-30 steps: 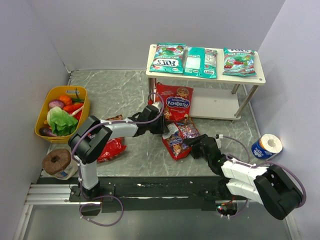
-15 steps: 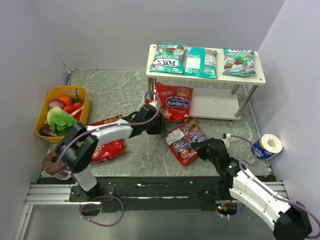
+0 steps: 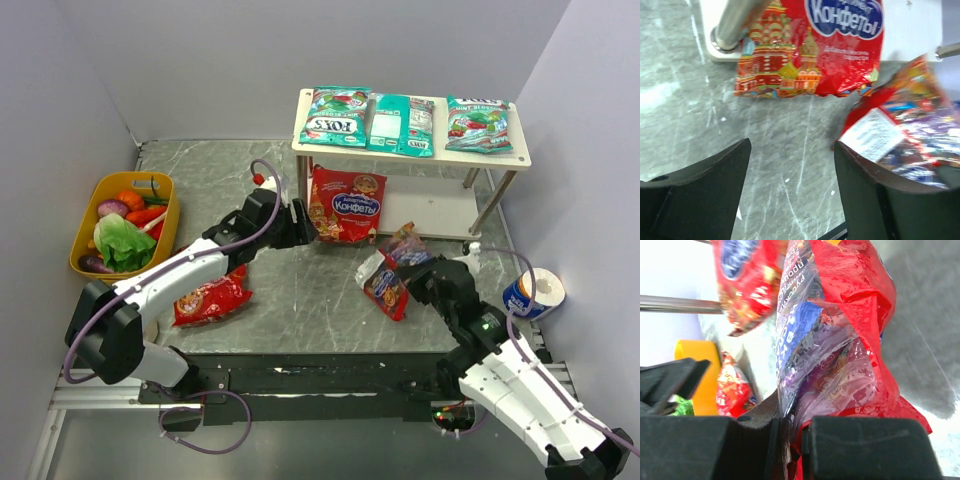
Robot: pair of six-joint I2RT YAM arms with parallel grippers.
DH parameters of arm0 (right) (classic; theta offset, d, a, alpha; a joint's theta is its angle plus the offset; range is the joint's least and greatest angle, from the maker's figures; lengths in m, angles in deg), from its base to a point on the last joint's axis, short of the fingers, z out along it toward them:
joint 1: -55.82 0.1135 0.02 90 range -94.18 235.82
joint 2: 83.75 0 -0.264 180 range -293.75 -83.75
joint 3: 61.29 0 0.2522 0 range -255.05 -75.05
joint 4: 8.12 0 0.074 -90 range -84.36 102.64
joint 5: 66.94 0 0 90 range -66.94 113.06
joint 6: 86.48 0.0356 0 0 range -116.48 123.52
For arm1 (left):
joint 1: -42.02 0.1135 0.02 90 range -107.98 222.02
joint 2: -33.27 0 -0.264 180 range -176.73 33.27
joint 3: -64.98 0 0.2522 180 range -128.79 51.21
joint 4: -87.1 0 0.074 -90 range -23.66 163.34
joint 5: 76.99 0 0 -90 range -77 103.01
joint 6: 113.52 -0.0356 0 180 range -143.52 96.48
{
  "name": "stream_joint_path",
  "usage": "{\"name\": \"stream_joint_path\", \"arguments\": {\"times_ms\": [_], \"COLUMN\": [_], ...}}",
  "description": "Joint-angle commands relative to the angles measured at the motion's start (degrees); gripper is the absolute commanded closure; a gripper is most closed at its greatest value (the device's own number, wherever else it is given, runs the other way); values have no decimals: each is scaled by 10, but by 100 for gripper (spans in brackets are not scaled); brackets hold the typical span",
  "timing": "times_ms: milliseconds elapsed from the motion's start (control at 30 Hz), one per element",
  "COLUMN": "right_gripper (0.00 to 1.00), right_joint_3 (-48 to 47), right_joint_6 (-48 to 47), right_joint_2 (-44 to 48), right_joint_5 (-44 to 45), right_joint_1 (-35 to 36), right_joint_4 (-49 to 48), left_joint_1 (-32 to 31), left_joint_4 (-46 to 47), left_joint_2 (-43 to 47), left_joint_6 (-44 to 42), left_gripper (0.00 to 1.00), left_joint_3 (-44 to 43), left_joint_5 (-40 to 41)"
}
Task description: Place and organize the candy bags onto the shelf
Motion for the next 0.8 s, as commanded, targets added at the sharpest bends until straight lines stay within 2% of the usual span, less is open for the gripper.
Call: {"name": "stream_joint_path", "arguments": {"times_ms": [0, 333, 767], "right_gripper": [100, 100, 100], "right_joint_3": [-99, -202, -205], "right_joint_6": [-44, -91, -38], "right_joint_2": [-10, -43, -211], "right_joint_5": [24, 55, 24], "right_joint_1": [-3, -8, -130], "right_joint_4": [-102, -136, -363], "left_joint_1": [11, 35, 60], "left_joint_4": [-19, -16, -19], "left_joint_2": [22, 40, 62], "left_joint_6": [-11, -12, -16], "left_gripper": [26, 25, 25], "left_joint_3": [-22, -10, 2], "left_joint_5": [16, 0, -12]}}
